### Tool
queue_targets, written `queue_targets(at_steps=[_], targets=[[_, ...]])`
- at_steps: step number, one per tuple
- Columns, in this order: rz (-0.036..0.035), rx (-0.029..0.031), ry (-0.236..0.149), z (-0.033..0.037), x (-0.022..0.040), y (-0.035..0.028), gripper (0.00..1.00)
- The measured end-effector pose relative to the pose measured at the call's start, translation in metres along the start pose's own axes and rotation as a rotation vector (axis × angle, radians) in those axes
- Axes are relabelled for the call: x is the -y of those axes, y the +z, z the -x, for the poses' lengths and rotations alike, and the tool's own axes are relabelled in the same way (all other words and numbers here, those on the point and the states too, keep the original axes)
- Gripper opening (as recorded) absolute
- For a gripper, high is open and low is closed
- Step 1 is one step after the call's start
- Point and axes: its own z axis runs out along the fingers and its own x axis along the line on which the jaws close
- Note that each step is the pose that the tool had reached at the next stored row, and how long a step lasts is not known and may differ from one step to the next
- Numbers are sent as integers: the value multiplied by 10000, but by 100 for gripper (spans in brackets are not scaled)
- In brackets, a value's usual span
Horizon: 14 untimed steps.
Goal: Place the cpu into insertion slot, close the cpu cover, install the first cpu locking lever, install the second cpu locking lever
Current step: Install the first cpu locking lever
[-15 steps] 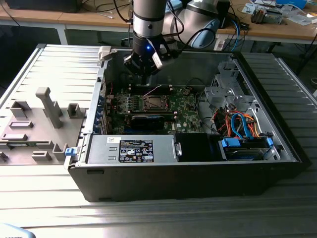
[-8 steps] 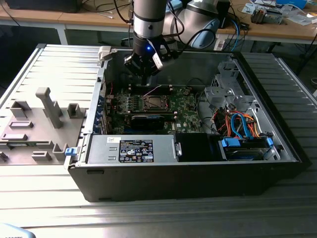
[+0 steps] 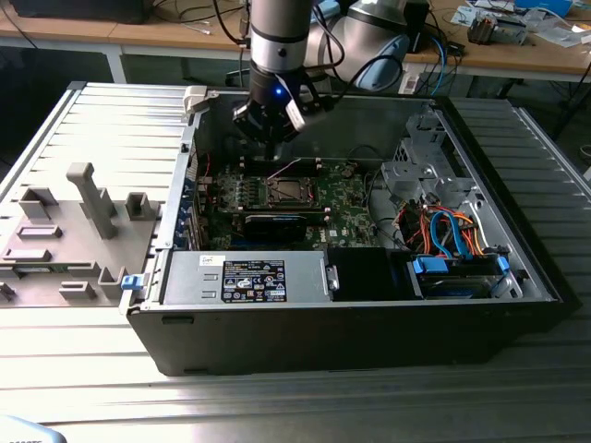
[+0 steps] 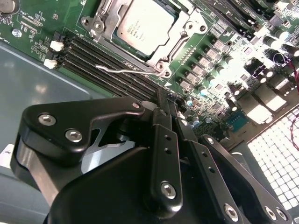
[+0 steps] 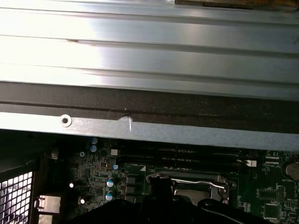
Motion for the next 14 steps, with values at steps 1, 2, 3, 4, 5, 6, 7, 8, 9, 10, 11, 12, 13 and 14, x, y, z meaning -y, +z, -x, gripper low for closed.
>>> queue_targets(at_steps=[1, 2, 3, 4, 5, 6, 7, 8, 9, 10, 11, 12, 13, 14], targets=[[0, 0, 0, 3, 0, 3, 11], [1, 0, 0, 5, 1, 4, 11], [0, 0, -1, 7, 1, 6, 11], [0, 0, -1, 9, 1, 8, 11], [0, 0, 0, 11, 1, 10, 11], [0, 0, 0, 12, 2, 12, 11], [-1, 0, 0, 14, 2, 13, 11], [-1, 0, 0, 15, 2, 15, 11], [-1, 0, 0, 17, 2, 16, 11], [0, 0, 0, 18, 3, 18, 11], [0, 0, -1, 20, 3, 20, 11], [0, 0, -1, 21, 3, 21, 11], [0, 1, 0, 23, 3, 23, 11], [0, 0, -1, 26, 4, 25, 11]])
